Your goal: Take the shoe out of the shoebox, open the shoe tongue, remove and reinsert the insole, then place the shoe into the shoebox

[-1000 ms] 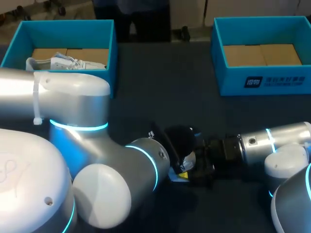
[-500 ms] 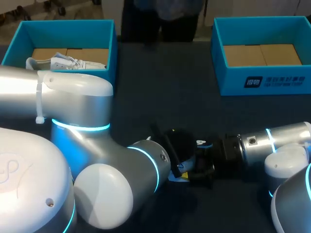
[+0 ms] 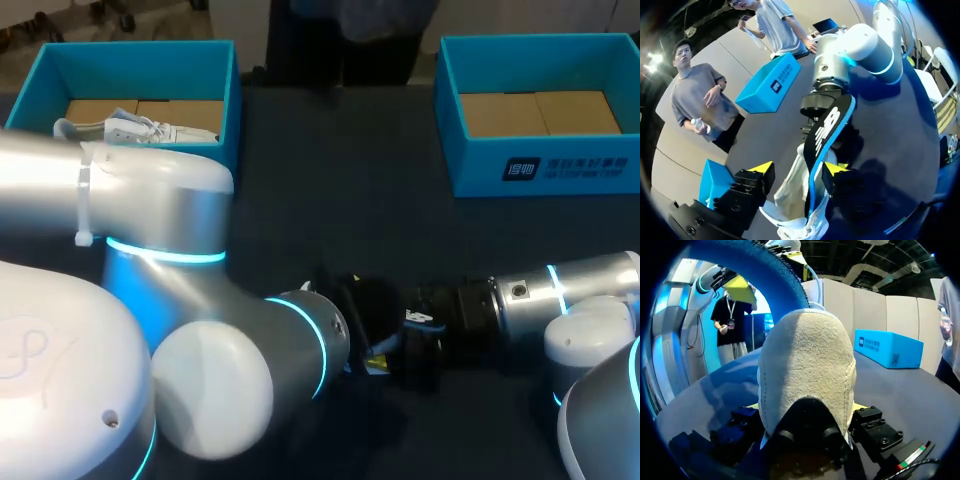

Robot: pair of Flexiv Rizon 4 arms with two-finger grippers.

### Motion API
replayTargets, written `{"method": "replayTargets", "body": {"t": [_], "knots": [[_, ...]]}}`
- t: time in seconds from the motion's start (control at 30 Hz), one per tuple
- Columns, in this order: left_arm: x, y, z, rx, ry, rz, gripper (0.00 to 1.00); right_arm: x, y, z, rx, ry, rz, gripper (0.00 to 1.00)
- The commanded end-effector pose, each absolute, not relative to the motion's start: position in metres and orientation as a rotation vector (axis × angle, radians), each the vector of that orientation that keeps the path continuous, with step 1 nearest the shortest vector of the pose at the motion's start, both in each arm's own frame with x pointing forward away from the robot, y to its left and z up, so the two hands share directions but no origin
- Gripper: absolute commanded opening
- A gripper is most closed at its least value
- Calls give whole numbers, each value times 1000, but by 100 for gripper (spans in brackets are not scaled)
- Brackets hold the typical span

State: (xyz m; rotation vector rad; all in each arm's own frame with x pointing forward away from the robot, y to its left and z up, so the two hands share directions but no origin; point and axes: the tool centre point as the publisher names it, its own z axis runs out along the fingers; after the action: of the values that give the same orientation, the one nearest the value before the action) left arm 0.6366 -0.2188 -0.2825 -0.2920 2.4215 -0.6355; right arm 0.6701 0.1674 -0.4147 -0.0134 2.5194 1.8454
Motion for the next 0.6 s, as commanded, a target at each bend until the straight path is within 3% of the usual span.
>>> {"method": "replayTargets", "body": {"t": [0.03,0.2,0.43,0.6], "knots": [[643,-215,-285,-250,2478,-656,70,669,168,-413,-12,2522,1840,0],[642,-216,-289,-210,2505,-658,73,669,168,-413,-12,2522,1840,0],[639,-215,-286,-144,2590,-676,65,669,168,-413,-12,2522,1840,0],[633,-217,-278,-105,2646,-669,67,669,168,-413,-12,2522,1840,0]]}}
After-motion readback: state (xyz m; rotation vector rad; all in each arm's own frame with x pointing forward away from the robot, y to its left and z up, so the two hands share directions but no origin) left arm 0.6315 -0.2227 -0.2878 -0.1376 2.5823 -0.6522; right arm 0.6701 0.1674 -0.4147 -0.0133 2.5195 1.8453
